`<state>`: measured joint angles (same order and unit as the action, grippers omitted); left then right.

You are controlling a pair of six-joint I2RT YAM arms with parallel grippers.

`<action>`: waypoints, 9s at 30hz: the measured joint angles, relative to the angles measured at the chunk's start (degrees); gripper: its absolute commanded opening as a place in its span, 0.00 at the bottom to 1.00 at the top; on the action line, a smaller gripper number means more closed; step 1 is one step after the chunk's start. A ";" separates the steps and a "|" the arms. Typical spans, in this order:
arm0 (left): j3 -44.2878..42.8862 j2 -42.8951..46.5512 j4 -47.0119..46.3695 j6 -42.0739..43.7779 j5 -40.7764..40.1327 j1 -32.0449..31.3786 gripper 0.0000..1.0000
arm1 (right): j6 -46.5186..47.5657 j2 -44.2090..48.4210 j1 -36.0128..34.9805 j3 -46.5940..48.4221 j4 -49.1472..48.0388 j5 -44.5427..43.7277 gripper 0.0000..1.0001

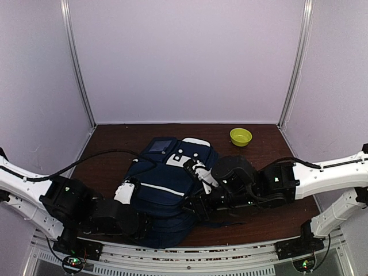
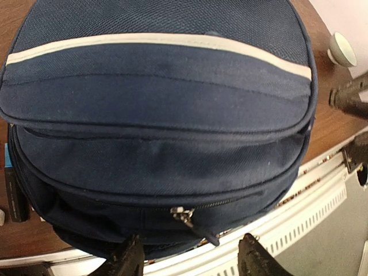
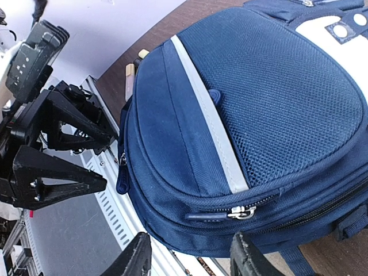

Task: Pack the student bag
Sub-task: Grab the second largest pocket of the bag from the center of the board, then hold the student bag at the center of the board, then unzip the second largest pocket of the student bag, then pick up the charger from the center of the board, then place the charger in the second largest pocket of the bag.

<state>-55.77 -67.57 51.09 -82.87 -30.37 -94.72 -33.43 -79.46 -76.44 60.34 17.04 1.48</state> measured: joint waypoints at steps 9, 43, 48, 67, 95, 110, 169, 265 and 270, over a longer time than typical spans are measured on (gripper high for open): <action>-2.80 -4.98 1.27 -4.17 -1.79 0.22 0.47 | -3.98 3.76 -0.02 -6.82 -4.46 -0.04 0.47; 13.73 15.39 10.08 -9.09 -0.72 2.27 0.00 | -4.46 6.69 -0.02 -10.14 -6.47 -1.53 0.47; 11.13 10.25 9.49 -3.85 -2.03 4.07 0.00 | -1.09 4.17 -0.09 -6.12 -4.87 -1.40 0.48; -5.97 -9.44 -15.65 30.93 11.80 12.66 0.00 | 26.93 16.37 -2.05 -17.33 -7.58 -9.51 0.86; 10.88 0.15 -25.88 28.15 11.28 13.68 0.00 | 51.19 3.23 -1.22 -10.86 -13.16 -15.98 0.00; 20.52 6.84 -36.63 32.76 17.40 22.18 0.00 | 39.23 16.09 -0.42 -15.13 -3.02 -13.66 0.00; 19.47 26.60 9.79 23.67 16.50 39.34 0.89 | 27.08 -1.57 -1.64 3.82 2.71 -22.05 0.00; -7.98 -12.92 -21.53 34.84 21.79 24.83 0.44 | 10.34 -6.03 -0.72 14.45 12.31 -21.44 0.00; -12.04 -20.11 -21.81 30.34 16.96 22.67 0.91 | 7.23 -6.08 -0.59 14.69 13.86 -22.32 0.00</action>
<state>-67.81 -87.68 29.28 -52.53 -13.41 -72.05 -26.20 -85.54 -77.03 75.02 30.89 -20.84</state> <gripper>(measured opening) 0.750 0.063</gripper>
